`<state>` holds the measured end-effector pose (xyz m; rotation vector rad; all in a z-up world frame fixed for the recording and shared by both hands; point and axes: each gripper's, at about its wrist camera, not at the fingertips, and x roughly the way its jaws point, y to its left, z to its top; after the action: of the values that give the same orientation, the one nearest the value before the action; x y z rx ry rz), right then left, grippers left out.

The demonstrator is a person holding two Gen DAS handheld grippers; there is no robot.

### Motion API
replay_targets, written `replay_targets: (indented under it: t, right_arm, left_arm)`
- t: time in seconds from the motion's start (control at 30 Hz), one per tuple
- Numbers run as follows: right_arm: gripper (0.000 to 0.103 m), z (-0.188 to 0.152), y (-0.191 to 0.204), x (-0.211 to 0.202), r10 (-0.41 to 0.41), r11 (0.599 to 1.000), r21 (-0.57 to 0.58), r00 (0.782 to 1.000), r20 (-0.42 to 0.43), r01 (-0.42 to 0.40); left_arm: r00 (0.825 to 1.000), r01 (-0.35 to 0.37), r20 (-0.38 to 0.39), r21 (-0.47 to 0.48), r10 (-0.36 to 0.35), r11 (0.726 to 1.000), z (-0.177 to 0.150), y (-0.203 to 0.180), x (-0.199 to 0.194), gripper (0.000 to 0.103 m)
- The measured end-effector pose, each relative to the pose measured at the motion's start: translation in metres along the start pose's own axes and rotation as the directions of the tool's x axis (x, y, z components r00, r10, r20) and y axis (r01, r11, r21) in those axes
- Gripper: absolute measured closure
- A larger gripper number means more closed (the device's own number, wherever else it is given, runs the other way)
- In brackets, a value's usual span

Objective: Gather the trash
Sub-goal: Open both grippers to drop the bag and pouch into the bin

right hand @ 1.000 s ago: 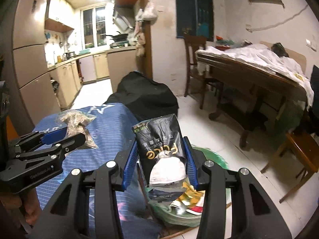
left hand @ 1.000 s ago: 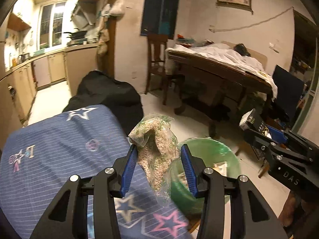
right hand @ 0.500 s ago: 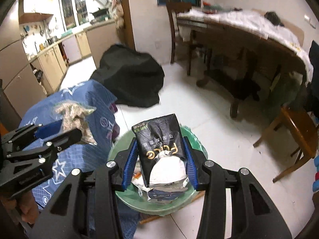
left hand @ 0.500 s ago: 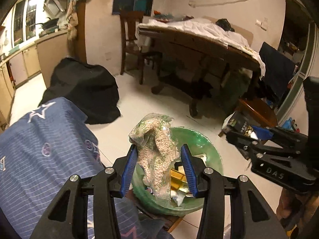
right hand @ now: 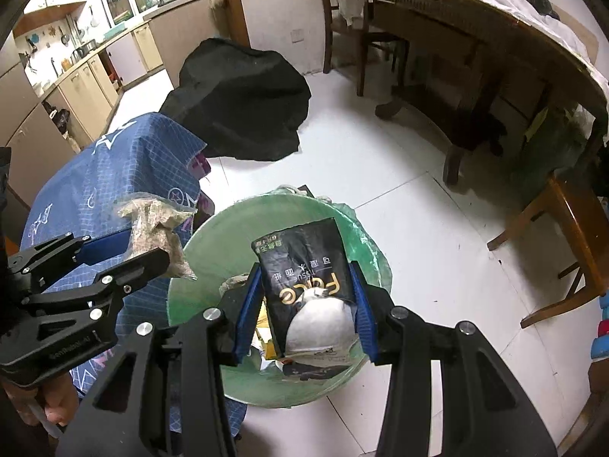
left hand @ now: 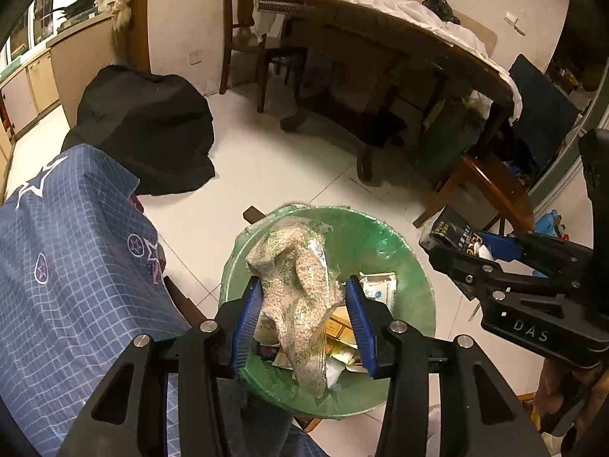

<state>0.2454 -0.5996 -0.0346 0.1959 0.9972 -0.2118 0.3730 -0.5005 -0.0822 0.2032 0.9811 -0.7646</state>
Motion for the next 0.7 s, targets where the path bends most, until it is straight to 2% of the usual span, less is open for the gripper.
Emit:
replay_targets:
  t: [0.33, 0.4, 0.47, 0.5, 0.57, 0.7]
  right_arm:
    - [0.059, 0.004, -0.009, 0.007, 0.008, 1.000, 0.005, 1.000, 0.004, -0.008]
    - [0.055, 0.004, -0.009, 0.006, 0.006, 1.000, 0.006, 1.000, 0.011, -0.006]
    - [0.047, 0.003, -0.010, 0.005, 0.007, 1.000, 0.011, 1.000, 0.017, -0.007]
    - [0.046, 0.003, -0.010, 0.005, 0.005, 1.000, 0.012, 1.000, 0.020, -0.005]
    - [0.041, 0.002, -0.013, 0.006, 0.010, 1.000, 0.016, 1.000, 0.020, -0.010]
    - [0.041, 0.001, -0.016, 0.003, 0.012, 1.000, 0.025, 0.999, 0.032, -0.013]
  left_arm:
    - [1.000, -0.017, 0.001, -0.001, 0.017, 1.000, 0.002, 0.002, 0.011, 0.057]
    - [0.999, -0.033, 0.005, -0.003, 0.033, 0.999, 0.003, 0.001, 0.012, 0.054]
    - [0.999, -0.052, 0.016, -0.009, 0.052, 0.999, 0.004, 0.003, 0.011, 0.039]
    - [0.998, -0.057, 0.021, -0.010, 0.058, 0.998, 0.004, 0.002, 0.010, 0.036]
    - [0.998, -0.060, 0.026, -0.004, 0.060, 0.998, 0.005, 0.001, 0.008, 0.032]
    - [0.997, -0.071, 0.039, 0.000, 0.071, 0.997, 0.005, 0.002, 0.004, 0.028]
